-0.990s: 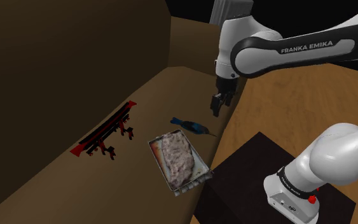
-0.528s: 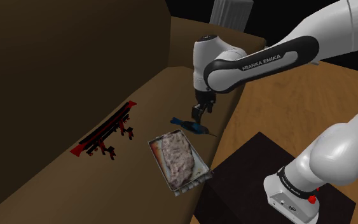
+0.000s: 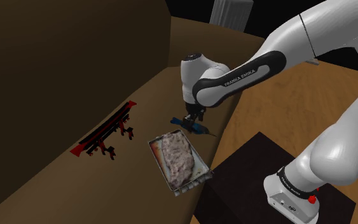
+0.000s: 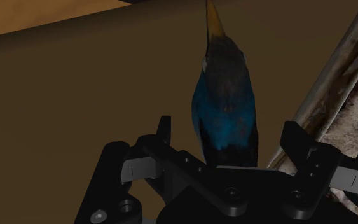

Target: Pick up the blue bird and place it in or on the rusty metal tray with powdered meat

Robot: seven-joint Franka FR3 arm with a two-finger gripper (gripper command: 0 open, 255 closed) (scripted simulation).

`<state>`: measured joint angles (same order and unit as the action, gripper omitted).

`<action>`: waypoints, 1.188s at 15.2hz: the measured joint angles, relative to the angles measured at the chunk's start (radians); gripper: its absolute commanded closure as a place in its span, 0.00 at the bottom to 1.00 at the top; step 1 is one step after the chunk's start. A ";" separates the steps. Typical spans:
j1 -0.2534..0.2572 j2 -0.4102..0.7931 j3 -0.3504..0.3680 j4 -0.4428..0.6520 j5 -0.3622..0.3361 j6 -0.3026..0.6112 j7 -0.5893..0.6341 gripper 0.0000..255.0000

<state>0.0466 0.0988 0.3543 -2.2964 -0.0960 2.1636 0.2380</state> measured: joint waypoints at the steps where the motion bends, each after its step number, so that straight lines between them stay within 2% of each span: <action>1: 0.000 0.010 -0.001 -0.005 -0.005 0.014 0.003 0.00; 4: 0.000 0.027 -0.003 -0.021 -0.015 0.045 0.010 0.00; 10: 0.000 0.030 -0.004 -0.023 -0.017 0.051 0.012 0.00; 11: 0.000 0.030 -0.004 -0.023 -0.017 0.051 0.012 1.00; 18: 0.000 0.030 -0.004 -0.023 -0.017 0.051 0.012 1.00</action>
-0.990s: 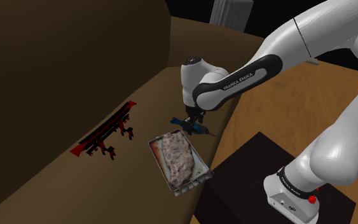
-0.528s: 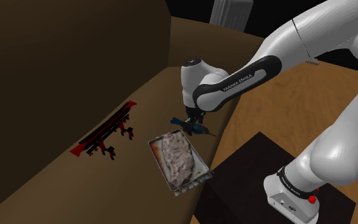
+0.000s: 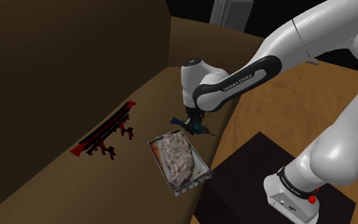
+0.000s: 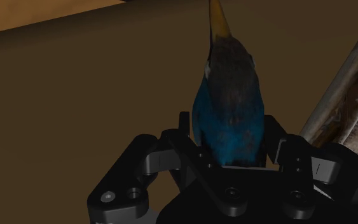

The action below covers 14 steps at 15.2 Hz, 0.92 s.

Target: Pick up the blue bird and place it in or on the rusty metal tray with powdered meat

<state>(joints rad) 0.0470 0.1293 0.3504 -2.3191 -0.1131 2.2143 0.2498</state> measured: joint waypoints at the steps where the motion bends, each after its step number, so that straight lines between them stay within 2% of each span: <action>1: 0.000 0.000 0.000 0.000 0.000 0.000 0.000 1.00; 5: 0.000 -0.009 0.001 0.008 0.005 -0.016 -0.004 1.00; 14: -0.004 -0.098 0.007 0.041 0.048 -0.130 -0.038 1.00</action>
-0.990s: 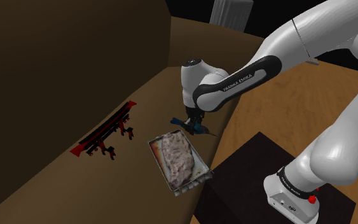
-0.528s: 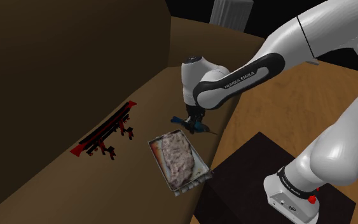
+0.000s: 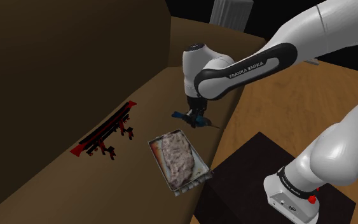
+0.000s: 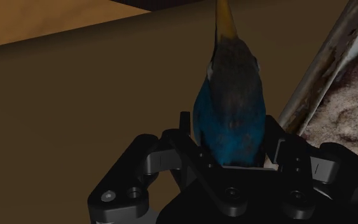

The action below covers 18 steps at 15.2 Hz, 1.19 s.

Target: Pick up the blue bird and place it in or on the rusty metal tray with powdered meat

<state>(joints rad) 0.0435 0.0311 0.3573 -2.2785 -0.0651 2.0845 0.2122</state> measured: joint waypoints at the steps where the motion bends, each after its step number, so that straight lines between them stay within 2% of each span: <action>1: -0.001 -0.011 0.000 0.002 0.005 -0.012 -0.005 1.00; 16: -0.002 -0.114 -0.005 0.102 0.044 -0.207 -0.042 1.00; 18: 0.013 -0.118 0.012 0.108 0.054 -0.217 -0.016 1.00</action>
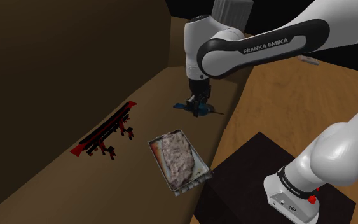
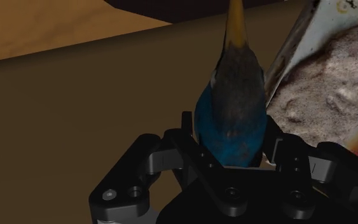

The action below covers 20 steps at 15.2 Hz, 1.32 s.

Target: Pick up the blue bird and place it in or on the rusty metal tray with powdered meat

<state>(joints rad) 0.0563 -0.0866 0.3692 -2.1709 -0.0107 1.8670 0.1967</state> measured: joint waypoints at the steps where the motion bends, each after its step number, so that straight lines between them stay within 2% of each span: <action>1: 0.011 -0.007 0.011 -0.006 0.008 -0.001 0.017 1.00; 11: 0.130 0.034 0.149 0.045 0.059 -0.013 0.255 1.00; 20: 0.143 0.098 0.165 -0.005 0.035 0.093 0.298 1.00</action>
<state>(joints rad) 0.1995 0.0118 0.5343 -2.1757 0.0247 1.9596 0.4945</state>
